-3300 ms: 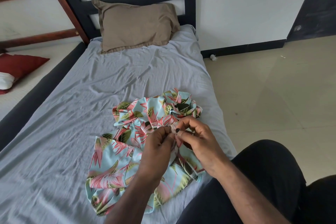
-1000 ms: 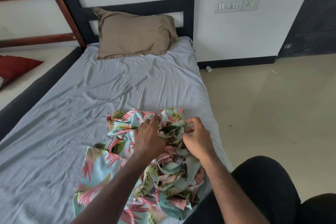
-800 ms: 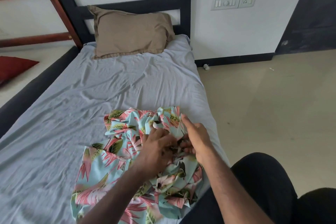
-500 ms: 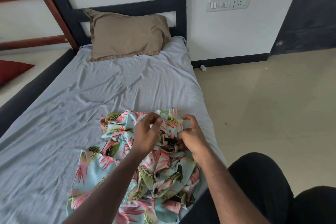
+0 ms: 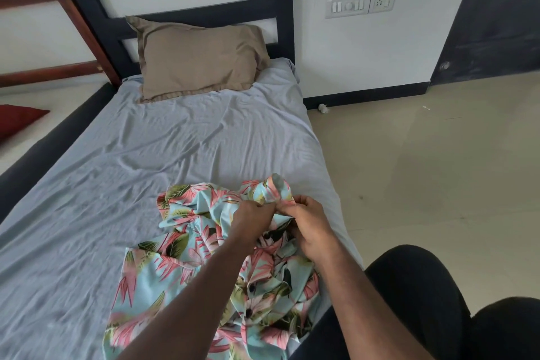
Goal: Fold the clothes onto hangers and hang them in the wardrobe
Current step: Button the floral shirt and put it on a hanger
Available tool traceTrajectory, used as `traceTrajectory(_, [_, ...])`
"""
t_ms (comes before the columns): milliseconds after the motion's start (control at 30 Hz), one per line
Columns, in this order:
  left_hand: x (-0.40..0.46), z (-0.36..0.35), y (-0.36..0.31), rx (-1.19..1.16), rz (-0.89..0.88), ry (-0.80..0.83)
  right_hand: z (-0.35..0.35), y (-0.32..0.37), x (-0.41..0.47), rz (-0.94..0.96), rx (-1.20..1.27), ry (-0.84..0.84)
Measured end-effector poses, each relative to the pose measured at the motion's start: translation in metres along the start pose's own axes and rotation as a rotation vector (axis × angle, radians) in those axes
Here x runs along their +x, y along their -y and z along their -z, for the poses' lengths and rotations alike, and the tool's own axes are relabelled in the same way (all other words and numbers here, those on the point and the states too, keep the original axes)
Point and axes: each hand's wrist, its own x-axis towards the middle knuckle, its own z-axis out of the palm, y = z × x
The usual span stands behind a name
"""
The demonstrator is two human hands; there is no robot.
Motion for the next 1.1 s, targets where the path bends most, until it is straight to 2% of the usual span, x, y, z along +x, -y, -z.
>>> traceTrajectory(100, [0.003,0.005,0.004,-0.096,0.060,0.036,-0.002,0.001,-0.005,-0.060,0.023,0.166])
traceTrajectory(167, [0.004,0.008,0.006,-0.097,0.092,0.034,-0.001,0.000,-0.005,-0.068,0.022,0.158])
traceTrajectory(233, [0.002,0.010,0.006,-0.181,0.130,0.021,0.002,-0.001,-0.002,-0.081,0.018,0.080])
traceTrajectory(300, [0.001,0.014,0.006,-0.406,0.199,0.033,0.004,-0.004,0.002,-0.079,-0.025,0.009])
traceTrajectory(400, [-0.004,0.025,0.002,-0.734,0.308,0.083,0.005,0.000,0.000,-0.070,-0.048,0.010])
traceTrajectory(533, [-0.004,0.049,0.002,-0.974,0.295,0.133,0.013,0.012,0.001,-0.052,0.189,0.040])
traceTrajectory(600, [-0.006,0.060,0.003,-1.003,0.209,0.133,0.017,0.012,0.005,-0.075,0.316,0.042])
traceTrajectory(733, [-0.012,0.065,0.008,-0.831,0.058,0.157,0.015,0.018,-0.007,-0.126,0.381,0.138])
traceTrajectory(833, [-0.013,0.066,0.007,-0.769,0.037,0.129,0.011,0.024,-0.016,-0.111,0.401,0.203])
traceTrajectory(900, [-0.015,0.069,0.001,-0.795,0.103,0.104,0.010,0.022,-0.016,-0.039,0.334,0.196])
traceTrajectory(967, [-0.016,0.071,-0.004,-0.815,0.141,0.119,0.012,0.016,-0.010,0.136,0.103,0.119])
traceTrajectory(1100, [-0.016,0.072,-0.005,-0.736,0.110,0.175,0.014,0.006,-0.002,0.516,-0.354,-0.029])
